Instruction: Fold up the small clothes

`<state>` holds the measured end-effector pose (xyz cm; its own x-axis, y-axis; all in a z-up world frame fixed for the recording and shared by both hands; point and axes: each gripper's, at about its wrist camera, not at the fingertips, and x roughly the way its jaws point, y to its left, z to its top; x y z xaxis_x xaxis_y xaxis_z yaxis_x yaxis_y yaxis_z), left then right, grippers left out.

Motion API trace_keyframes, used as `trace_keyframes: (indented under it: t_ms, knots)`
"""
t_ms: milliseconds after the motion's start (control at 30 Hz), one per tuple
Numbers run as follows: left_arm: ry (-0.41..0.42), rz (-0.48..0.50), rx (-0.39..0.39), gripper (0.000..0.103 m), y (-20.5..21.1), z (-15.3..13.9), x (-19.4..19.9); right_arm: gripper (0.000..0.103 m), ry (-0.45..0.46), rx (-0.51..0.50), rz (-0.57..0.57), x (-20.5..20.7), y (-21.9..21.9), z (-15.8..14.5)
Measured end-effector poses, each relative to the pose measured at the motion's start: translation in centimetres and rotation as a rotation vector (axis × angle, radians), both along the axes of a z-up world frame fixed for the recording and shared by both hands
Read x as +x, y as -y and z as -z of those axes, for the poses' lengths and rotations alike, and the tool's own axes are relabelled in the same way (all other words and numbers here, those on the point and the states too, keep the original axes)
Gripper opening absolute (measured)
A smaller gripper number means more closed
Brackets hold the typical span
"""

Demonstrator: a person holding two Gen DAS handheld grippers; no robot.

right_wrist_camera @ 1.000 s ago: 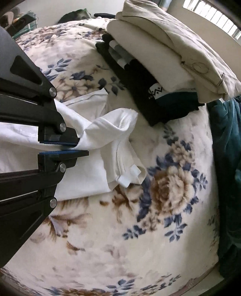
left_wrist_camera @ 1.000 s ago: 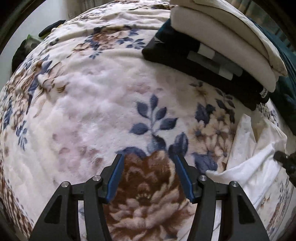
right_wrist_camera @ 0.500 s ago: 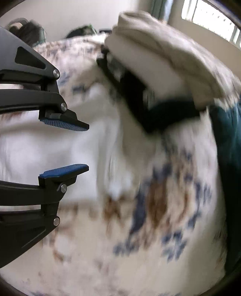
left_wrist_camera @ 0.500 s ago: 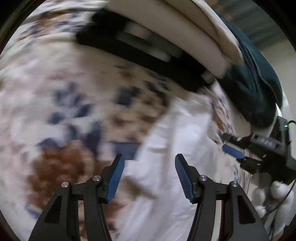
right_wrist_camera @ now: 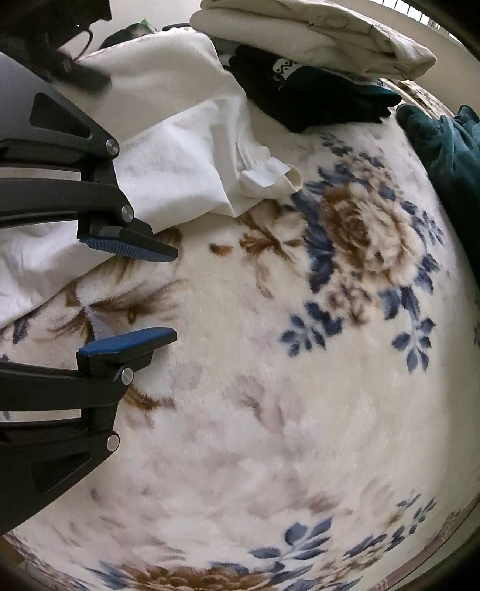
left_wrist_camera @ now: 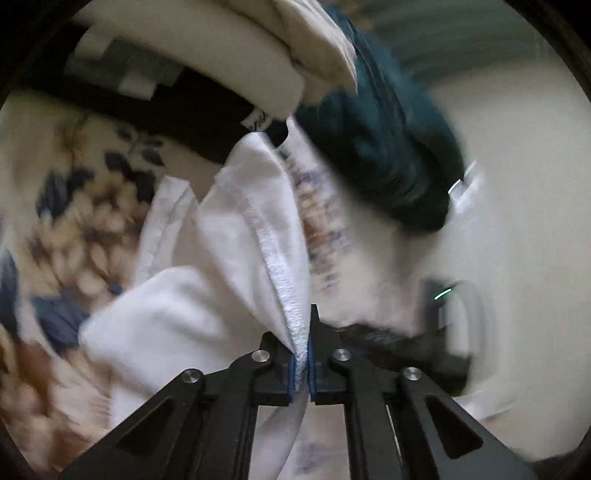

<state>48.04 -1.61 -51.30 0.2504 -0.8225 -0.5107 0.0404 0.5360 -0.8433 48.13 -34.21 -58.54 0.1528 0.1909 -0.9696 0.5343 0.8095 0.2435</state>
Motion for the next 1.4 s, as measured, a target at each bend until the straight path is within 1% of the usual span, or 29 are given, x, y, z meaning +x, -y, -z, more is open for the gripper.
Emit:
trace_keyframes:
  t_ms: [33,67,100,133,200,233,267,300,333,433,533,600,633,700,800,867,900,967,1000,1033,1067,1133,1200,1233,1267,1300,1333,1367,1400]
  knots:
    - [-0.048,-0.031,-0.049,0.004,-1.0,1.3,0.1,0.039,-0.001,0.005,-0.006,0.0,0.0,-0.1]
    - [-0.105,-0.070,-0.058,0.006,-2.2,2.8,0.3,0.039,-0.002,0.007,-0.012,0.3,-0.4,0.0]
    - [-0.170,-0.109,-0.021,0.006,-3.5,4.6,0.6,0.039,-0.006,0.014,-0.027,0.5,-0.5,-0.1]
    - [-0.237,-0.144,-0.006,0.010,-4.9,6.3,0.8,0.039,-0.008,0.015,-0.035,0.7,-0.8,-0.1]
    - [-0.310,-0.195,-0.022,0.018,-7.0,7.7,0.9,0.039,-0.003,0.028,-0.054,1.4,-1.2,-0.3]
    - [-0.307,-0.215,-0.029,0.027,-7.8,7.6,1.0,0.039,0.002,0.036,-0.059,1.6,-1.4,-0.4]
    - [-0.285,-0.230,-0.012,0.034,-8.6,6.9,1.2,0.039,0.009,0.040,-0.063,1.9,-1.4,-0.5]
    - [-0.265,-0.235,-0.004,0.050,-8.8,6.4,1.4,0.039,0.014,0.044,-0.064,2.1,-1.3,-0.6]
    - [-0.246,-0.236,-0.003,0.057,-8.9,5.8,1.6,0.039,0.017,0.047,-0.063,2.2,-1.3,-0.7]
    - [-0.210,-0.188,0.021,0.057,-7.5,4.7,2.6,0.039,0.024,0.074,-0.046,2.8,-1.0,-0.4]
    - [-0.208,-0.126,0.082,0.057,-4.7,5.3,4.2,0.039,0.050,0.130,-0.033,3.3,-0.8,0.1]
    - [-0.204,-0.123,0.121,0.054,-3.4,5.9,5.3,0.039,0.078,0.196,-0.037,4.0,-0.9,0.7]
    - [-0.187,-0.115,0.128,0.041,-2.7,6.0,5.9,0.039,0.076,0.207,-0.039,4.2,-0.9,1.0]
    - [-0.130,-0.081,0.166,0.007,-1.3,5.3,7.0,0.039,0.066,0.256,-0.051,5.1,-1.1,1.8]
    - [-0.060,-0.014,0.239,0.007,0.3,4.4,8.4,0.039,0.072,0.285,-0.061,5.6,-1.0,2.1]
    - [-0.056,0.033,0.297,0.009,0.9,4.3,9.2,0.039,0.073,0.274,-0.067,5.7,-0.8,2.1]
    - [-0.073,0.052,0.317,0.012,0.9,4.5,9.5,0.039,0.079,0.270,-0.067,5.8,-0.7,2.0]
    - [-0.116,0.053,0.320,0.021,0.3,4.8,10.0,0.039,0.085,0.264,-0.065,6.1,-0.3,1.8]
    - [-0.120,0.040,0.316,0.031,-0.6,4.8,9.8,0.041,0.089,0.266,-0.065,6.3,-0.3,1.8]
    - [-0.118,0.021,0.312,0.037,-1.1,4.5,9.6,0.049,0.096,0.270,-0.063,6.7,-0.3,1.8]
    - [-0.110,0.002,0.300,0.038,-1.8,4.3,9.5,0.053,0.103,0.274,-0.060,6.9,-0.1,1.8]
    - [-0.104,-0.033,0.285,0.039,-2.7,4.0,9.5,0.054,0.122,0.291,-0.069,7.7,-0.3,1.7]
    - [-0.101,-0.034,0.289,0.039,-2.6,4.4,10.0,0.054,0.120,0.318,-0.103,8.7,-0.8,2.2]
    - [-0.097,-0.029,0.290,0.037,-2.6,4.5,10.3,0.054,0.111,0.327,-0.120,9.2,-1.2,2.5]
    - [-0.078,-0.016,0.288,0.037,-1.9,4.7,10.7,0.054,0.096,0.330,-0.140,9.8,-1.7,3.0]
    - [-0.056,-0.010,0.301,0.027,-1.3,4.6,10.9,0.042,0.110,0.335,-0.145,10.0,-1.9,3.1]
    - [-0.020,0.008,0.307,0.004,-0.8,4.3,11.2,0.015,0.121,0.322,-0.160,10.3,-2.2,3.0]
    - [-0.006,0.034,0.319,0.004,-0.1,4.2,11.7,0.013,0.125,0.287,-0.171,10.7,-2.4,2.7]
    - [0.002,0.048,0.332,0.004,0.5,4.2,12.1,0.012,0.158,0.249,-0.158,11.1,-2.2,2.0]
